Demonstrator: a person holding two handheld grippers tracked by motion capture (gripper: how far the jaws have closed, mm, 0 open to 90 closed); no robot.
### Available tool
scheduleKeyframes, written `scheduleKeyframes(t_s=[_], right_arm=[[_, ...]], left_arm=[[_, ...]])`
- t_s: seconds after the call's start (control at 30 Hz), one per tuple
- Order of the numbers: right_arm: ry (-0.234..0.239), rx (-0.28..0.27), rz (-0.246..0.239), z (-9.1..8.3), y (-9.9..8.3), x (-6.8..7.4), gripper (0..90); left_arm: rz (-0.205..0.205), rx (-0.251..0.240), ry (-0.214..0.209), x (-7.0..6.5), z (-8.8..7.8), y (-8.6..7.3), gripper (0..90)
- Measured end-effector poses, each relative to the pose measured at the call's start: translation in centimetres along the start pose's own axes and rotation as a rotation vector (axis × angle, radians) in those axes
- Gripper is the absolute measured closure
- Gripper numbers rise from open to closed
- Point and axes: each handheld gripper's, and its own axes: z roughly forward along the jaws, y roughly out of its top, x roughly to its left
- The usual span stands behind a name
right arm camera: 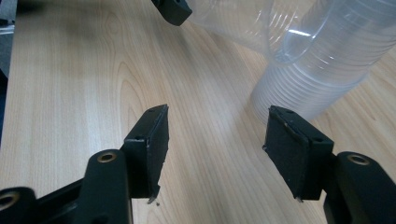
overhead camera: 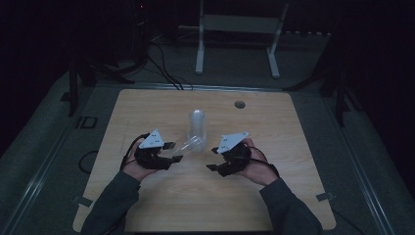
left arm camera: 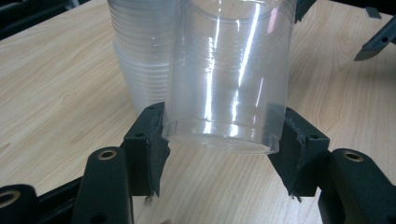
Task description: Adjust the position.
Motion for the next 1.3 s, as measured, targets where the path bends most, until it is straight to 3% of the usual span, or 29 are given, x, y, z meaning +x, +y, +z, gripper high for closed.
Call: scheduleKeyframes(t_s=[0.73, 1.3], right_arm=[[0.024, -0.041, 0.043, 1.8, -0.4, 0.7, 38.5], [0.026, -0.090, 0.087, 2.0, -0.6, 0.3, 38.0]], left_arm=[[-0.024, -0.050, -0.023, 0.1, -0.5, -0.1, 41.3], [-0.044, -0.100, -0.059, 0.2, -1.1, -0.1, 41.4]])
